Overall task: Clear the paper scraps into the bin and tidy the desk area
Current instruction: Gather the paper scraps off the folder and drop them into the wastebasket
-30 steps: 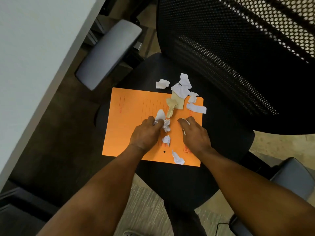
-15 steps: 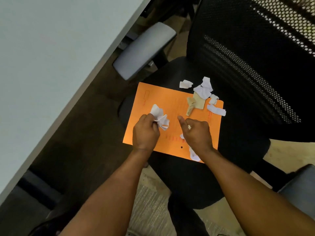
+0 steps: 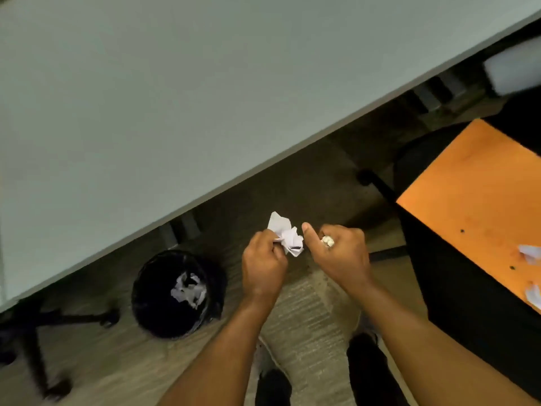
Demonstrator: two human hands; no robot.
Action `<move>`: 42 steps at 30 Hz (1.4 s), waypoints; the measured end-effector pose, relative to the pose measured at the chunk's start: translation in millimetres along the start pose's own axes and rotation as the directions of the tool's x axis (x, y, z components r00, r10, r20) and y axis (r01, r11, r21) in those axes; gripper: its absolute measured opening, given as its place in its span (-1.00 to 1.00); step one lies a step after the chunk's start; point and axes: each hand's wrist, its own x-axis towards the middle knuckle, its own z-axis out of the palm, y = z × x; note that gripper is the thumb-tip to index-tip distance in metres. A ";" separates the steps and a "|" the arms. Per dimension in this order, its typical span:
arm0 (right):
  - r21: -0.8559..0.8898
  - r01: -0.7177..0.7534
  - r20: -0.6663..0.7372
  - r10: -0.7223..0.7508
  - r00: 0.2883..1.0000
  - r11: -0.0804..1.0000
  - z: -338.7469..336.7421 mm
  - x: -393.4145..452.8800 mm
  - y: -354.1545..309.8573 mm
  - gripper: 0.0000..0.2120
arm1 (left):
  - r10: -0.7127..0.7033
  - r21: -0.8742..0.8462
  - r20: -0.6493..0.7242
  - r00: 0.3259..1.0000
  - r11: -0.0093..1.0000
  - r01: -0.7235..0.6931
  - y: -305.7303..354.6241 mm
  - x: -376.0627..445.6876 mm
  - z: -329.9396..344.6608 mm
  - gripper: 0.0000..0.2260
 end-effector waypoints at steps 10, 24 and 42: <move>0.052 0.078 0.284 -0.089 0.955 0.996 250.8 -86.5 -81.7 -0.42 | -0.447 0.002 -0.190 0.874 0.890 0.455 -261.7 -74.3 -108.2 -0.73; -0.032 0.068 0.750 -0.021 0.661 0.997 505.5 -115.6 -66.2 -0.44 | -0.640 0.139 -0.002 0.768 0.760 0.634 -473.6 -40.6 -72.8 -0.66; -0.281 0.655 0.883 -0.078 0.463 0.701 457.5 -135.2 -31.4 -0.29 | -0.518 0.368 0.036 0.855 0.802 0.470 -466.4 -106.3 -59.0 -0.50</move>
